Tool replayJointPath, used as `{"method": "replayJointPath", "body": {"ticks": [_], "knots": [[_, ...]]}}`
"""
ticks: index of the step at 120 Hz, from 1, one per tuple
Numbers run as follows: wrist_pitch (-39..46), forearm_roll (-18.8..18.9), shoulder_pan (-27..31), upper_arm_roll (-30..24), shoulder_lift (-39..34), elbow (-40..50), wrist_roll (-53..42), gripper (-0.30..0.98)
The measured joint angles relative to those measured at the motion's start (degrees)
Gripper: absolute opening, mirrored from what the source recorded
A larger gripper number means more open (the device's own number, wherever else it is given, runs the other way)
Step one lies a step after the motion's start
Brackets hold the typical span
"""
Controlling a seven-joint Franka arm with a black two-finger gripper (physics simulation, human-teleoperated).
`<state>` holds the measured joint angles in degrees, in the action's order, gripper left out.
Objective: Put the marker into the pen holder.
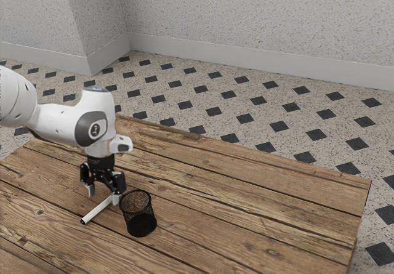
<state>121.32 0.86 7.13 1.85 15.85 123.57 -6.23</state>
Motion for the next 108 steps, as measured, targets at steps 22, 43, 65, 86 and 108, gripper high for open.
{"method": "replayJointPath", "body": {"ticks": [22, 43, 65, 86, 108], "knots": [[0.5, -0.2, 0.0, 0.0, 1.2, -0.2, -1.5, 0.68], [1.0, 0.1, -0.1, 0.0, 1.3, -0.2, -2.6, 0.46], [1.3, 0.8, -0.2, 0.0, 1.2, -0.2, -3.4, 0.11], [1.6, 1.3, -0.2, 0.0, 1.1, -0.2, -3.8, -0.03], [2.3, 4.1, -0.5, -0.2, -2.1, -0.5, -3.6, -0.08]]}}
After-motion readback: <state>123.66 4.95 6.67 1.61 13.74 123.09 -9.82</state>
